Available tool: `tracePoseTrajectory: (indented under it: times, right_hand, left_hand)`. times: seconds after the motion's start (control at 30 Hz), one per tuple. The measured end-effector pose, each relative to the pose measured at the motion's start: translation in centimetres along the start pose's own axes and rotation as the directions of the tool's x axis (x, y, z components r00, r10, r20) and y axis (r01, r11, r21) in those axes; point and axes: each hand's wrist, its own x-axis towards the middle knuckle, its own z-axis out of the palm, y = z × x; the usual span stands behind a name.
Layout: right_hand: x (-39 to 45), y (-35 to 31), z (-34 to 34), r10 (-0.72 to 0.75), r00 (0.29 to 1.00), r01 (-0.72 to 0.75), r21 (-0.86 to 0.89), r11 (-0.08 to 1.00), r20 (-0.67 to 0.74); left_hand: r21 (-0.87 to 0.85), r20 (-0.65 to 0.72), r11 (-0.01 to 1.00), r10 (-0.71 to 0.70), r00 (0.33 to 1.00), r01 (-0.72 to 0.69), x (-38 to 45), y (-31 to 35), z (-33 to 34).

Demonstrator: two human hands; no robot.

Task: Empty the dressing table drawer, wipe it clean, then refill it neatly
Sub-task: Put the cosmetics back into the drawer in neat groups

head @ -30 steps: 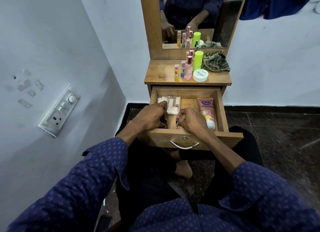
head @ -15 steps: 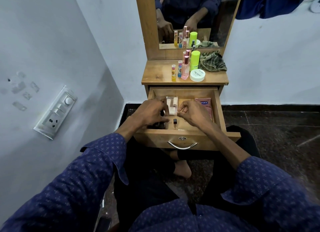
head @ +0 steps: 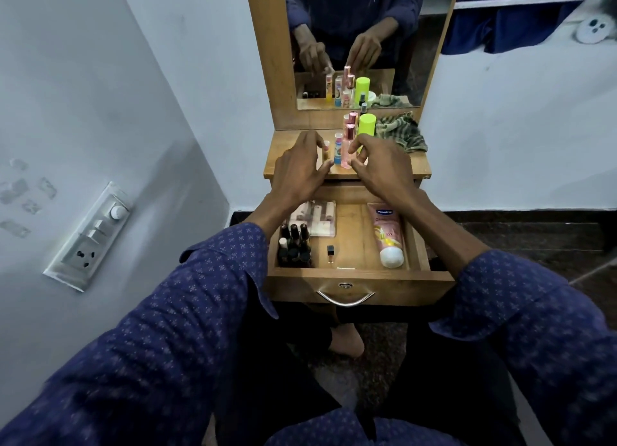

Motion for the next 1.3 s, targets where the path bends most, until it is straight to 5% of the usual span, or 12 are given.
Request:
tracePoseTrajectory:
  times: [0.23, 0.53, 0.97, 1.3]
  right_hand:
    - [2.9, -1.8, 1.0, -0.134, 0.991, 0.136, -0.268, 0.954, 0.024]
    - [4.8, -3.6, 2.2, -0.035, 0.995, 0.07, -0.41, 0.909, 0.093]
    - [2.7, -4.9, 0.7, -0.183, 0.981, 0.192, -0.233, 0.953, 0.059]
    - [-2.7, -5.9, -0.3, -0.132, 0.947, 0.181, -0.147, 0.973, 0.293]
  left_hand:
    - [0.036, 0.001, 0.999, -0.037, 0.999, 0.037, 2.6, 0.0, 1.2]
    - [0.01, -0.025, 1.0, 0.002, 1.0, -0.002, 2.4, -1.4, 1.0]
    - [-0.246, -0.004, 0.968, -0.06, 0.998, 0.057, -1.2, -3.8, -2.2]
    - [-0.337, 0.232, 0.934, -0.038, 0.972, 0.117, -6.6, -5.1, -4.9]
